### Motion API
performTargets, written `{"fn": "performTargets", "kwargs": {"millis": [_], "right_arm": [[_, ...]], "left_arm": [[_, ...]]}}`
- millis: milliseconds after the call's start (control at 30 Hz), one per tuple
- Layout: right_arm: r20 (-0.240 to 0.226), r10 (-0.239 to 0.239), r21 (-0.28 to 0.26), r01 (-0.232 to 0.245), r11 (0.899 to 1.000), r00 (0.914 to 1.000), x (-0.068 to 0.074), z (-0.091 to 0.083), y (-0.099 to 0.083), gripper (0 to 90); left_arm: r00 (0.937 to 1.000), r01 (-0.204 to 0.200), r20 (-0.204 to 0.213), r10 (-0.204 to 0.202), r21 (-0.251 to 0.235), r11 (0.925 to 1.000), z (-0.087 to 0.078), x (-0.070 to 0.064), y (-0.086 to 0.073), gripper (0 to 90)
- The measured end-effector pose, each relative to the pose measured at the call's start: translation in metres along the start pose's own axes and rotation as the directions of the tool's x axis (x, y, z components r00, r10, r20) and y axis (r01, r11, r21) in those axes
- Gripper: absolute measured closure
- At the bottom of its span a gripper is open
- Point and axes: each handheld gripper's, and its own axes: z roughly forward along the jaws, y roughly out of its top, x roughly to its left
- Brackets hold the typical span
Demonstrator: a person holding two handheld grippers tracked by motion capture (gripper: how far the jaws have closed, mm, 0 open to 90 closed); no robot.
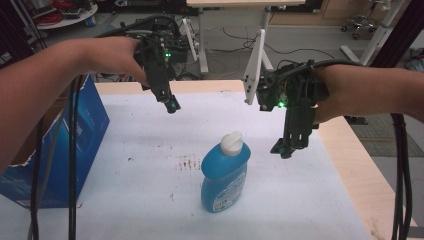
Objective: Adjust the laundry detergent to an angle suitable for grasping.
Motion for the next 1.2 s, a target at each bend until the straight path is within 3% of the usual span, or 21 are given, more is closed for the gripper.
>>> {"fn": "performTargets", "kwargs": {"millis": [133, 267, 333, 367, 400, 467, 567, 633, 667, 833, 867, 900, 1000, 1033, 1067, 1133, 1200], "right_arm": [[0.003, -0.005, -0.001, 0.005, 1.000, 1.0000, 0.000, -0.001, -0.001, 3.1], [0.001, 0.003, -0.017, -0.003, 1.000, 1.0000, 0.001, -0.004, -0.003, 3.1], [0.003, 0.008, -0.024, -0.008, 1.000, 1.0000, 0.001, -0.005, -0.005, 3.1], [0.006, 0.010, -0.032, -0.010, 0.999, 0.9999, 0.000, -0.005, -0.007, 3.1], [0.006, 0.012, -0.030, -0.012, 0.999, 0.9999, 0.001, -0.005, -0.008, 3.2], [0.006, 0.014, -0.031, -0.014, 0.999, 0.9999, 0.001, -0.004, -0.008, 3.1], [0.008, 0.011, -0.039, -0.011, 0.999, 0.9999, 0.001, -0.004, -0.010, 3.1], [0.007, 0.013, -0.039, -0.012, 0.999, 0.9999, 0.002, -0.005, -0.009, 3.2], [0.006, 0.013, -0.039, -0.012, 0.999, 0.9999, 0.002, -0.005, -0.009, 3.1], [0.010, 0.006, -0.039, -0.006, 0.999, 0.9999, 0.002, -0.004, -0.007, 3.1], [0.009, 0.006, -0.038, -0.006, 0.999, 0.9999, 0.002, -0.004, -0.007, 3.1], [0.009, 0.006, -0.038, -0.006, 0.999, 0.9999, 0.002, -0.004, -0.007, 3.1], [0.008, 0.008, -0.037, -0.008, 0.999, 0.9999, 0.002, -0.003, -0.007, 3.1], [0.010, 0.006, -0.036, -0.006, 0.999, 0.9999, 0.002, -0.004, -0.007, 3.1], [0.009, 0.007, -0.037, -0.007, 0.999, 0.9999, 0.003, -0.004, -0.007, 3.1], [0.011, 0.005, -0.037, -0.005, 0.999, 0.9999, 0.003, -0.004, -0.007, 3.2], [0.012, 0.006, -0.036, -0.005, 0.999, 0.9999, 0.003, -0.004, -0.007, 3.2]], "left_arm": [[0.9998, 0.020, -0.005, -0.021, -0.018, 0.9996, 0.000, -0.001, -0.005, 1.7], [0.9985, 0.053, -0.009, -0.054, -0.067, 0.9963, -0.001, -0.001, -0.010, 1.7], [0.9975, 0.069, -0.009, -0.070, -0.099, 0.9927, -0.001, 0.001, -0.013, 1.7], [0.9951, 0.095, -0.018, -0.098, -0.127, 0.9874, 0.000, 0.002, -0.017, 1.7], [0.9951, 0.095, -0.018, -0.098, -0.127, 0.9874, 0.000, 0.002, -0.017, 1.7], [0.9919, 0.123, -0.011, -0.126, -0.167, 0.9782, 0.001, 0.003, -0.022, 1.7], [0.9835, 0.170, -0.018, -0.180, -0.250, 0.9533, 0.005, 0.003, -0.031, 1.7], [0.9774, 0.195, -0.019, -0.210, -0.305, 0.9321, 0.007, 0.002, -0.035, 1.7], [0.9774, 0.195, -0.019, -0.210, -0.305, 0.9321, 0.007, 0.002, -0.035, 1.7], [0.9637, 0.227, -0.040, -0.264, -0.396, 0.8897, 0.015, -0.002, -0.044, 1.7], [0.9584, 0.237, -0.042, -0.282, -0.435, 0.8688, 0.018, -0.004, -0.047, 1.7], [0.9584, 0.237, -0.042, -0.282, -0.435, 0.8688, 0.018, -0.004, -0.047, 1.7], [0.9502, 0.241, -0.059, -0.306, -0.485, 0.8408, 0.020, -0.006, -0.051, 1.7], [0.9496, 0.241, -0.059, -0.308, -0.494, 0.8358, 0.021, -0.006, -0.052, 1.7], [0.9479, 0.239, -0.062, -0.313, -0.512, 0.8253, 0.023, -0.007, -0.054, 1.7], [0.9474, 0.236, -0.066, -0.313, -0.517, 0.8230, 0.023, -0.007, -0.054, 1.7], [0.9449, 0.236, -0.068, -0.320, -0.539, 0.8089, 0.025, -0.008, -0.055, 1.7]]}}
